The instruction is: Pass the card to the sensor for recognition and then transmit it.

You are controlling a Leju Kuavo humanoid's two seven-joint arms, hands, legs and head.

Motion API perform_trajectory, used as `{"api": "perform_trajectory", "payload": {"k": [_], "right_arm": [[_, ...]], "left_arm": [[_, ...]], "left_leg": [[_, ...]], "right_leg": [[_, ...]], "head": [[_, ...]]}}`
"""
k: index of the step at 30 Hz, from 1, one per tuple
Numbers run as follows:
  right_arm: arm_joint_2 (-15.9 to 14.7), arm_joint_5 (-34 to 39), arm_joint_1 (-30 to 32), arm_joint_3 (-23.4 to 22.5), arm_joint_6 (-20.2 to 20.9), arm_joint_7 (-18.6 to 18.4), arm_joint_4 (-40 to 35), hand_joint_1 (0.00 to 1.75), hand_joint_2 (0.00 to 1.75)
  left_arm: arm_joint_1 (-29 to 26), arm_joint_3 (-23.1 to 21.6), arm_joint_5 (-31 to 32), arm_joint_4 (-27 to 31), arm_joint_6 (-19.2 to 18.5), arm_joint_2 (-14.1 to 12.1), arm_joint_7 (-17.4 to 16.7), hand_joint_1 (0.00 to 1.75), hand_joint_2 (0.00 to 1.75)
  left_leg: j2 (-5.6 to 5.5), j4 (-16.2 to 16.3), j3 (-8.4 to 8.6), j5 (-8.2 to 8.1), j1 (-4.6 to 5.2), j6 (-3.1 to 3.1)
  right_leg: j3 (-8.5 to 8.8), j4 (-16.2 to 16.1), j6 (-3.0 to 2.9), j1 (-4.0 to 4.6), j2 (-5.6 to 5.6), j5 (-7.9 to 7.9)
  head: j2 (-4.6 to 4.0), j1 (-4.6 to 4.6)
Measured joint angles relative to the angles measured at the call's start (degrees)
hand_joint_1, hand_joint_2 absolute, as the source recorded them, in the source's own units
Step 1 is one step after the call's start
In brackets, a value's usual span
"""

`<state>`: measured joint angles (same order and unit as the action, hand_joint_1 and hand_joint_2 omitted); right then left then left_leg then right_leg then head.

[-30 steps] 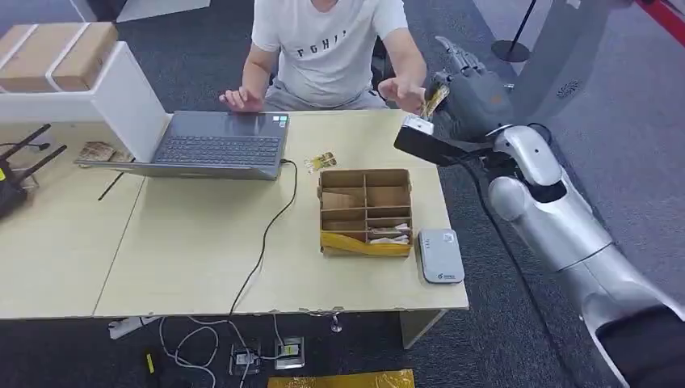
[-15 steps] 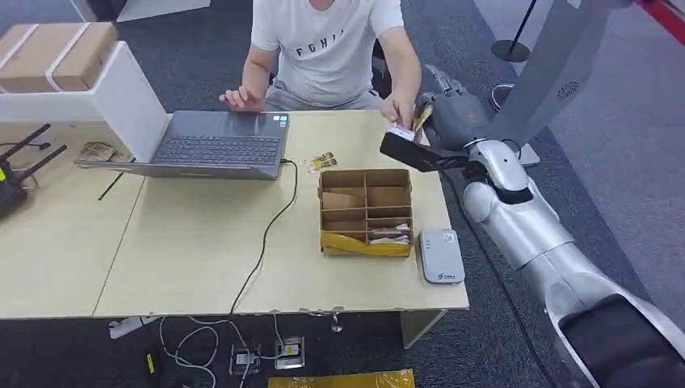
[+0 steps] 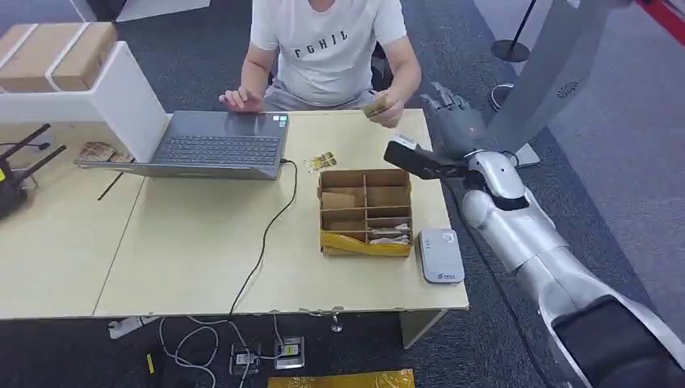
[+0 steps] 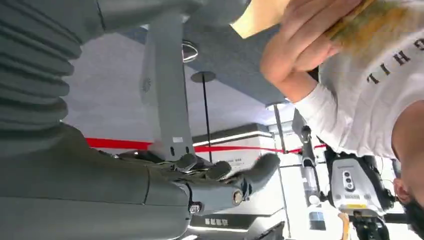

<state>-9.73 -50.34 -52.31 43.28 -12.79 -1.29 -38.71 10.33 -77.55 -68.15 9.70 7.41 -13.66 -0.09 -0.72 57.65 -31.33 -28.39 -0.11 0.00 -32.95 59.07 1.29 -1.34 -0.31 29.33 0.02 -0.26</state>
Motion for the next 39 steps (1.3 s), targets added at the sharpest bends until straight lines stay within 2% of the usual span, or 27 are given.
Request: {"api": "perform_trajectory", "payload": {"k": [1,2,5,9,13,16,21,26,30,33,39], "right_arm": [[0.0,0.3,0.3,-0.2,0.3,0.0,0.0,0.0,0.0],[0.0,0.7,0.8,-0.5,0.7,-0.6,-0.2,0.0,1.75],[-1.4,3.1,4.4,-1.6,2.4,-5.0,-3.9,0.0,1.75],[-5.9,5.9,11.1,-3.7,6.0,-11.8,-13.4,0.0,1.75],[-11.4,5.0,17.1,-5.2,10.9,-16.0,-25.6,0.0,1.75],[-14.9,4.7,20.0,-5.9,12.1,-18.4,-33.4,0.0,1.75],[-18.9,4.7,23.3,-6.1,12.0,-19.6,-44.0,0.0,1.75],[-19.5,3.4,26.9,-5.9,9.1,-20.1,-48.7,0.0,1.75],[-19.1,3.3,28.5,-4.9,6.1,-19.1,-49.1,0.0,1.75],[-17.6,3.4,29.2,-3.7,3.8,-18.0,-48.2,0.0,1.75],[-14.6,5.4,29.1,-1.6,3.1,-17.0,-44.7,0.0,1.75]], "left_arm": [[-0.2,0.0,-0.2,0.0,0.1,0.0,0.1,0.0,0.0],[-0.4,0.0,-0.5,0.0,0.2,0.0,0.1,0.0,0.0],[-1.0,0.0,-1.3,0.0,0.5,0.0,0.1,0.0,0.0],[-1.8,0.0,-2.0,0.0,0.8,0.0,0.1,0.0,0.0],[-2.1,0.0,-2.8,0.0,1.6,0.0,-0.4,0.0,0.0],[-2.1,0.0,-3.3,0.0,2.0,0.0,-0.4,0.0,0.0],[-2.1,0.0,-3.9,0.0,2.4,0.3,0.0,0.0,0.0],[-2.0,0.0,-4.0,0.0,3.0,0.6,0.2,0.0,0.0],[-2.0,0.0,-4.1,0.0,3.4,0.8,-0.3,0.0,0.0],[-1.9,0.0,-4.4,0.0,3.6,0.8,-1.1,0.0,0.0],[-1.9,0.0,-4.7,0.0,3.8,0.8,-1.5,0.0,0.0]], "left_leg": [[0.0,0.0,0.03,0.0,0.0,0.0],[0.02,0.0,0.05,0.0,0.0,0.0],[-0.03,0.0,0.1,0.0,-0.01,0.0],[-0.01,0.0,0.09,-0.03,0.01,0.02],[0.11,0.0,0.08,-0.08,0.01,0.0],[0.17,0.0,0.12,-0.09,0.01,0.0],[0.22,0.0,0.16,-0.09,-0.03,-0.01],[0.23,0.0,0.15,-0.09,-0.06,-0.01],[0.23,0.0,0.13,-0.09,-0.06,-0.01],[0.23,0.0,0.12,-0.09,-0.06,-0.01],[0.23,0.0,0.11,-0.08,-0.06,-0.02]], "right_leg": [[-0.01,0.0,0.0,0.0,0.0,0.0],[0.01,0.0,0.0,0.01,0.02,0.0],[0.07,0.0,0.0,0.03,-0.06,0.01],[0.06,-0.1,0.0,0.01,-0.02,0.01],[0.04,-0.1,0.0,0.0,0.03,0.0],[0.03,-0.1,0.0,0.0,0.13,0.0],[0.04,-0.1,-0.01,0.03,0.16,0.0],[0.07,-0.1,-0.01,0.06,0.17,0.0],[0.08,-0.1,-0.01,0.06,0.16,0.0],[0.07,0.0,-0.01,0.06,0.17,0.0],[0.07,0.0,-0.01,0.06,0.13,0.0]], "head": [[0.0,-0.02],[0.0,0.0],[0.0,-0.02],[0.0,0.0],[0.0,-0.02],[0.0,-0.02],[0.0,-0.07],[0.0,-0.04],[0.0,-0.02],[0.0,-0.04],[0.0,0.0]]}}
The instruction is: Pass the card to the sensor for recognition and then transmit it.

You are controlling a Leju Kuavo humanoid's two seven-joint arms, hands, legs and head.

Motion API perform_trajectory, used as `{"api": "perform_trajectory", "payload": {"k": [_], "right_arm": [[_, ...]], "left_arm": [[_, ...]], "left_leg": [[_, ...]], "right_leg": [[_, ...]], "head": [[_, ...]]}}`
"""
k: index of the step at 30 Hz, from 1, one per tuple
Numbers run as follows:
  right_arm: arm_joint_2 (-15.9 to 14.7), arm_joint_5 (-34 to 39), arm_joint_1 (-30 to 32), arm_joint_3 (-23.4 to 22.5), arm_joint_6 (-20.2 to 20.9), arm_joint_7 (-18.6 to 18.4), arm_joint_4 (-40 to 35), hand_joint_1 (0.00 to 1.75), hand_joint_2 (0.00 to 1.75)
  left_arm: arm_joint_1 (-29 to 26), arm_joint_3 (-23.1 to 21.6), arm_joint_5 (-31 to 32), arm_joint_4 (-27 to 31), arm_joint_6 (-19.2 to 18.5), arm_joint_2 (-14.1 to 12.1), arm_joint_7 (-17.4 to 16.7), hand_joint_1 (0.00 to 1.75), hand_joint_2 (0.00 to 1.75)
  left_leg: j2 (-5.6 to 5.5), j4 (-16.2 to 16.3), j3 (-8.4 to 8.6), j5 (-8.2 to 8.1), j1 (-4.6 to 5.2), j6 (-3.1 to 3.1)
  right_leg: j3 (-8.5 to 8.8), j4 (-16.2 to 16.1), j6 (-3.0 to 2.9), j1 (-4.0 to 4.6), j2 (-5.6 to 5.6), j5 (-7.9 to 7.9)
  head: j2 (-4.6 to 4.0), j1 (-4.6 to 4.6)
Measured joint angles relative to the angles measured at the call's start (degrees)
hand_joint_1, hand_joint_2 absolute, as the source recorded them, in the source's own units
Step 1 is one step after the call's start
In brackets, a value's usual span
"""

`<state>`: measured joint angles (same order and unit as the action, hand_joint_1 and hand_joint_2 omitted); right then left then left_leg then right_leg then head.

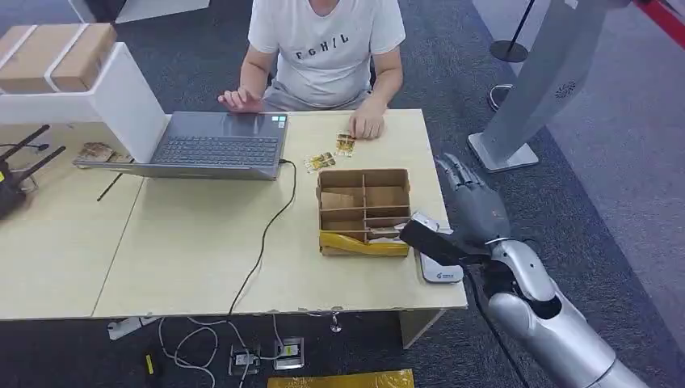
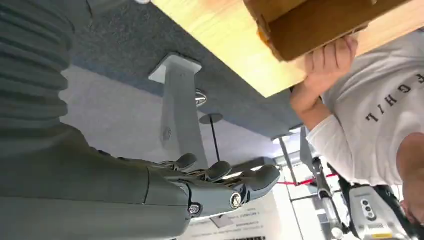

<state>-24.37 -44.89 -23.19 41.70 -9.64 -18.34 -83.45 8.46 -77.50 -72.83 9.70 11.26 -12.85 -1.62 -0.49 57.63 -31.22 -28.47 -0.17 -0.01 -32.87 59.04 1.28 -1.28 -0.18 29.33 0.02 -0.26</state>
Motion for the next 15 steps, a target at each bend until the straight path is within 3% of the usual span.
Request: {"api": "perform_trajectory", "payload": {"k": [15], "right_arm": [[4.1,0.0,-0.7,3.4,-2.7,0.0,7.2,0.0,1.75]], "left_arm": [[0.1,0.0,0.9,0.0,-0.2,0.0,0.5,0.0,0.0]], "left_leg": [[0.0,0.0,-0.01,0.0,0.0,0.0]], "right_leg": [[-0.02,0.0,0.0,0.0,0.01,0.0]], "head": [[0.0,-0.02]]}}
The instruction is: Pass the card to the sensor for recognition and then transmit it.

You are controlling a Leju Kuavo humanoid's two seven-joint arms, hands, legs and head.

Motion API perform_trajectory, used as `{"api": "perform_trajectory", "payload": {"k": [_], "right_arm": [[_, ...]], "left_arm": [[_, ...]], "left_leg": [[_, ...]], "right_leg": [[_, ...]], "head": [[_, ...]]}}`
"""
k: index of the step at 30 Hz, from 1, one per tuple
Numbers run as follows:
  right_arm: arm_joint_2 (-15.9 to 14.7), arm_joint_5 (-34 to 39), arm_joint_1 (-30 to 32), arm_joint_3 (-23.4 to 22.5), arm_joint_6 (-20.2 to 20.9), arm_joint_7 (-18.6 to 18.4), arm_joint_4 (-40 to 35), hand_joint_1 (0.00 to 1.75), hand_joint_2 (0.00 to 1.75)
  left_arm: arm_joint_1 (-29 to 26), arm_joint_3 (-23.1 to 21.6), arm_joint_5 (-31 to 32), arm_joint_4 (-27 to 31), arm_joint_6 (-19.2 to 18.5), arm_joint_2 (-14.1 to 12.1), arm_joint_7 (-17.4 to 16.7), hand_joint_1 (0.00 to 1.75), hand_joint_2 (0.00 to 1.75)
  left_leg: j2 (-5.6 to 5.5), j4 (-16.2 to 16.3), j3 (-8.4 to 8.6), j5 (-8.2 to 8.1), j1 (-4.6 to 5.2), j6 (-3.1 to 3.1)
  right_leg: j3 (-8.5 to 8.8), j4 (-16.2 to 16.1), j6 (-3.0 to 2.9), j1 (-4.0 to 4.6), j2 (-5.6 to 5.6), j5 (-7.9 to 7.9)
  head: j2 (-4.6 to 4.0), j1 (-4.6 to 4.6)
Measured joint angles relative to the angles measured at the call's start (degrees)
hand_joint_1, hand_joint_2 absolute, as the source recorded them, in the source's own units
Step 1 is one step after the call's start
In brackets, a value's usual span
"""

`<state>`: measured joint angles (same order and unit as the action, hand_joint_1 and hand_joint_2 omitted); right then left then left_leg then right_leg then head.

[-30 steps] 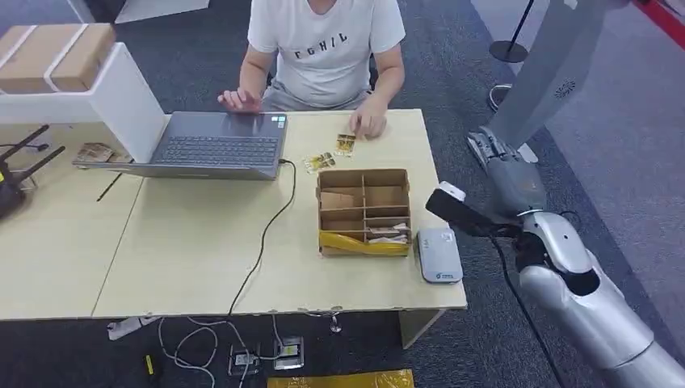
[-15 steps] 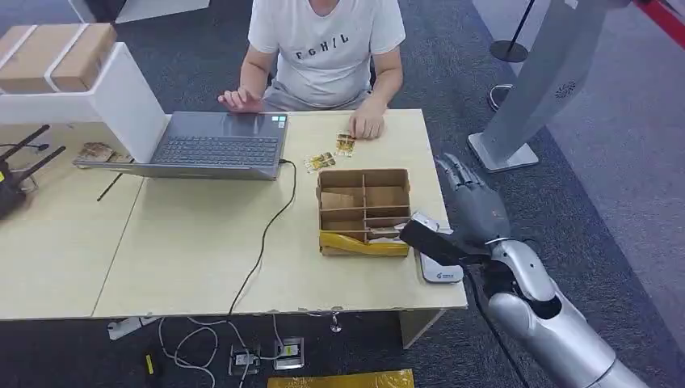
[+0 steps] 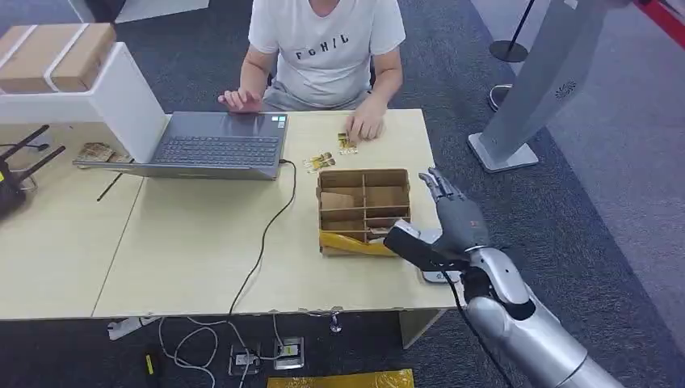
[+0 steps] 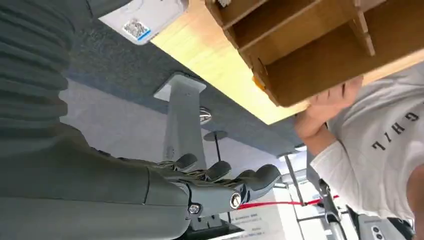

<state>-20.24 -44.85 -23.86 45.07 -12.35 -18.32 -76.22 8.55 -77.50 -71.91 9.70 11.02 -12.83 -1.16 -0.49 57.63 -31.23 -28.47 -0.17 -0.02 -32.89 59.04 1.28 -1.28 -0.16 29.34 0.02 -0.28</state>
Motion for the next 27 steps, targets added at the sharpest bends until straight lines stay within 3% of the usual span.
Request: {"api": "perform_trajectory", "payload": {"k": [27], "right_arm": [[4.9,-3.5,0.9,3.3,-1.1,0.0,7.2,0.0,1.75]], "left_arm": [[0.0,0.0,0.1,0.0,-0.9,0.0,1.0,0.0,0.0]], "left_leg": [[0.0,0.0,0.0,0.0,0.0,0.0]], "right_leg": [[-0.01,0.0,-0.01,0.0,0.0,0.0]], "head": [[0.0,0.0]]}}
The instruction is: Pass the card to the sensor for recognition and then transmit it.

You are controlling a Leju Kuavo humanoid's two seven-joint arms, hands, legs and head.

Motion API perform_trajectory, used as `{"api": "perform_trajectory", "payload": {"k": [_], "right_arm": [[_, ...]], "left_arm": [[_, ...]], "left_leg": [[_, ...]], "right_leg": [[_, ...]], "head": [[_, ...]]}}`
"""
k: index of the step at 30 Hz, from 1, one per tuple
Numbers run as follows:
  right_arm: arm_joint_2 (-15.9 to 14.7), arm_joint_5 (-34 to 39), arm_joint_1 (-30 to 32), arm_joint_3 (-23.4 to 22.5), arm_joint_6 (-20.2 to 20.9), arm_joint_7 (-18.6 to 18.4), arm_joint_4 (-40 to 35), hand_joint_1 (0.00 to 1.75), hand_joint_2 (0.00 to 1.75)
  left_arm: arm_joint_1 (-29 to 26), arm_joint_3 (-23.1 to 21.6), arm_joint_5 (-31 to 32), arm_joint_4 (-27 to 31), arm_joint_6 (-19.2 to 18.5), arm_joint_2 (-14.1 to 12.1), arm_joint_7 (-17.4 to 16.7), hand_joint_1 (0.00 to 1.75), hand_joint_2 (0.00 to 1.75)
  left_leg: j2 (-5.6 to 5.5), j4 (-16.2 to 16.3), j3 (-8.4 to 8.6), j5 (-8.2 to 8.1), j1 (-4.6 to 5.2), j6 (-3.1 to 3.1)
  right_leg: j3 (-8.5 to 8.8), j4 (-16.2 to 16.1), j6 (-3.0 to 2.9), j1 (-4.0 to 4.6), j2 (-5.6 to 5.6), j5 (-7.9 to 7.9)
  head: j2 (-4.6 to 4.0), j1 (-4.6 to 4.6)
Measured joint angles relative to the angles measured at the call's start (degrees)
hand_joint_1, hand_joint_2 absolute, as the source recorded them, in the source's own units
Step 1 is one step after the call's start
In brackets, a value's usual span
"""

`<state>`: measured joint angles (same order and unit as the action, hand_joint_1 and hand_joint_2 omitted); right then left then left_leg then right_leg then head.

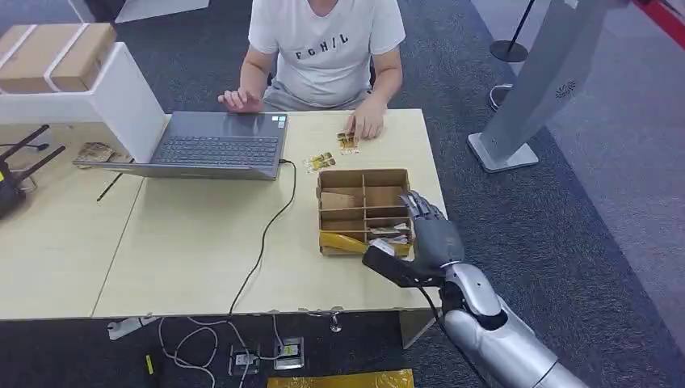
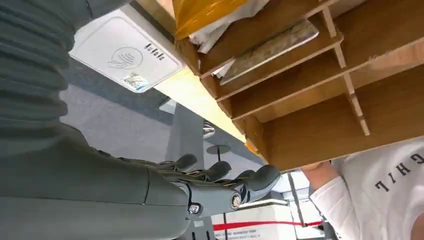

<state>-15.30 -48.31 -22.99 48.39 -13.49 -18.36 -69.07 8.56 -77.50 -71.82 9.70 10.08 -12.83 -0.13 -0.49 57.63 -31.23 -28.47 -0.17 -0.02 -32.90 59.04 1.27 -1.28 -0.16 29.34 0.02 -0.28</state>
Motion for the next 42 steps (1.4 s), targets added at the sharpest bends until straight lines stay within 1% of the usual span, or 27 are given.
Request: {"api": "perform_trajectory", "payload": {"k": [7,11,19,24,32,42], "right_arm": [[0.9,-1.1,0.0,0.5,0.1,0.1,1.1,0.0,1.75],[1.6,-0.9,0.0,0.8,1.0,0.9,1.8,0.0,1.75],[3.0,-1.2,0.0,0.9,0.4,1.7,3.6,0.0,1.75],[4.2,-2.1,-0.5,0.8,-1.3,2.5,5.5,0.0,1.75],[6.5,-4.0,-2.1,0.7,-4.6,3.8,10.8,0.0,1.75],[7.5,-4.8,-2.6,0.3,-5.5,4.6,14.1,0.0,1.75]], "left_arm": [[0.0,0.0,0.1,0.0,-0.1,0.0,0.2,0.0,0.0],[0.0,0.0,0.1,0.0,-0.1,0.0,0.2,0.0,0.0],[0.0,0.0,0.0,0.0,-0.1,0.0,0.2,0.0,0.0],[0.0,0.0,0.0,0.0,-0.1,0.0,0.2,0.0,0.0],[0.1,0.0,0.4,0.0,-0.3,0.0,0.2,0.0,0.0],[0.1,0.0,0.5,0.0,-0.3,0.0,0.2,0.0,0.0]], "left_leg": [[0.0,0.0,0.0,0.0,0.0,0.0],[0.0,0.0,0.0,0.0,0.0,0.0],[0.0,0.0,0.0,0.0,0.0,0.0],[0.0,0.0,0.01,0.0,0.0,0.0],[0.0,0.0,0.02,0.0,0.0,-0.01],[0.0,0.0,0.01,0.01,0.0,-0.01]], "right_leg": [[0.01,0.0,0.0,0.0,0.0,0.0],[0.0,0.0,0.0,0.0,0.0,0.0],[0.0,0.0,0.0,0.0,0.0,0.0],[0.0,0.0,0.0,0.0,0.02,0.0],[0.0,0.0,0.0,0.0,0.02,0.0],[0.01,0.0,0.0,0.0,0.01,0.0]], "head": [[0.0,0.0],[0.0,0.0],[0.0,0.0],[0.0,0.0],[0.0,0.0],[0.0,0.0]]}}
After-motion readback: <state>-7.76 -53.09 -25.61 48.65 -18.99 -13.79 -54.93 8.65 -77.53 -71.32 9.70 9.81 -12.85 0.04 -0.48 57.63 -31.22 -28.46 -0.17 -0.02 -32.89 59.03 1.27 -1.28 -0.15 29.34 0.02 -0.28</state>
